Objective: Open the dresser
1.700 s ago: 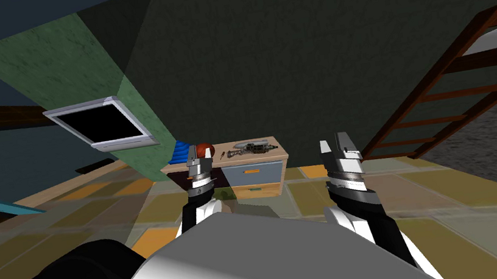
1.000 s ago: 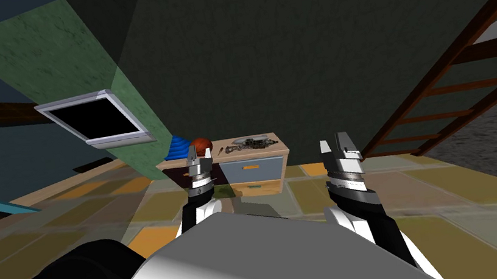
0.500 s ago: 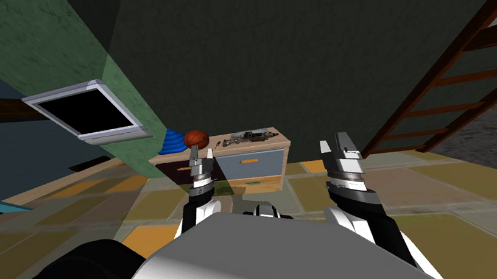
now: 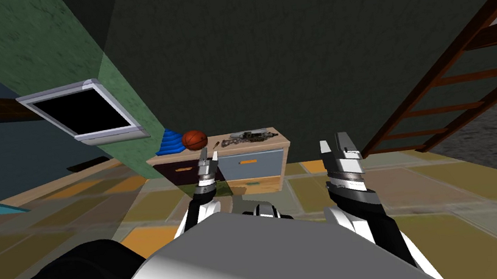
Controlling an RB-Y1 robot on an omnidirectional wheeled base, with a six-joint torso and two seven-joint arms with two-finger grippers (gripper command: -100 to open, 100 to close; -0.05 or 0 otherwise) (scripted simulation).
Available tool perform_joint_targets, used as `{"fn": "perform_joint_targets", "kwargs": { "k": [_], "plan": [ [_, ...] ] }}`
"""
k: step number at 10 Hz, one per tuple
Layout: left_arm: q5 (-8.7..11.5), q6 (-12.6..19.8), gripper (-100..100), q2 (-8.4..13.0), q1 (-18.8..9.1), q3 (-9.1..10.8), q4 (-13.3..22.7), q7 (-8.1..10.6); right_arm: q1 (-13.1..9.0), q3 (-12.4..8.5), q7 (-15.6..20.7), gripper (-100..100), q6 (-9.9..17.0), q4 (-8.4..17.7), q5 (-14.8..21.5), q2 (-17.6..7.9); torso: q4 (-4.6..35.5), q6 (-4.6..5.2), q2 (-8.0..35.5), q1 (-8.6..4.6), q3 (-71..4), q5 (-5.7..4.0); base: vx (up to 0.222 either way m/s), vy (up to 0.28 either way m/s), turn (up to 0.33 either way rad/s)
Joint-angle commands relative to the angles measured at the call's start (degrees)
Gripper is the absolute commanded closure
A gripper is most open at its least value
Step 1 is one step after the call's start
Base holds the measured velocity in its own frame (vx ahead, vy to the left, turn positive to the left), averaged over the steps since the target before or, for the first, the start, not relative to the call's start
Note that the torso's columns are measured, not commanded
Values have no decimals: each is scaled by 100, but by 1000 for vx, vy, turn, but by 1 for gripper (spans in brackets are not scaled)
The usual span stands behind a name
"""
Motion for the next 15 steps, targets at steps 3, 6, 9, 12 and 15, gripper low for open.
{"fn": "perform_joint_targets", "kwargs": {
  "k": [3, 6, 9, 12, 15],
  "plan": [
    [-55, -44, -100, 214, -161, -21, 772, 14, 0, 0, 0, 0, 0, 0, 0, 0, 1, -1, 3, -2, 2, -1, 24, -22, -7],
    [-85, -69, -100, 275, -278, -23, 1284, 28, 0, 0, 0, 0, 0, 0, 0, 0, -1, -1, -2, -1, -1, 0, 35, -26, -7],
    [-112, -93, -100, 310, -386, -24, 1759, 41, 0, 0, 0, 0, 0, 0, 0, 0, 1, 0, 3, 1, 2, 0, 30, -20, -8],
    [-137, -116, -100, 324, -484, -25, 2188, 53, 0, 0, 0, 0, 0, 0, 0, 0, 1, 0, 3, -1, 2, 0, 25, -17, -6],
    [-161, -141, -100, 317, -576, -27, 2593, 64, 0, 0, 0, 0, 0, 0, 0, 0, 0, 0, 1, 1, 1, 0, 24, -18, -6]
  ]
}}
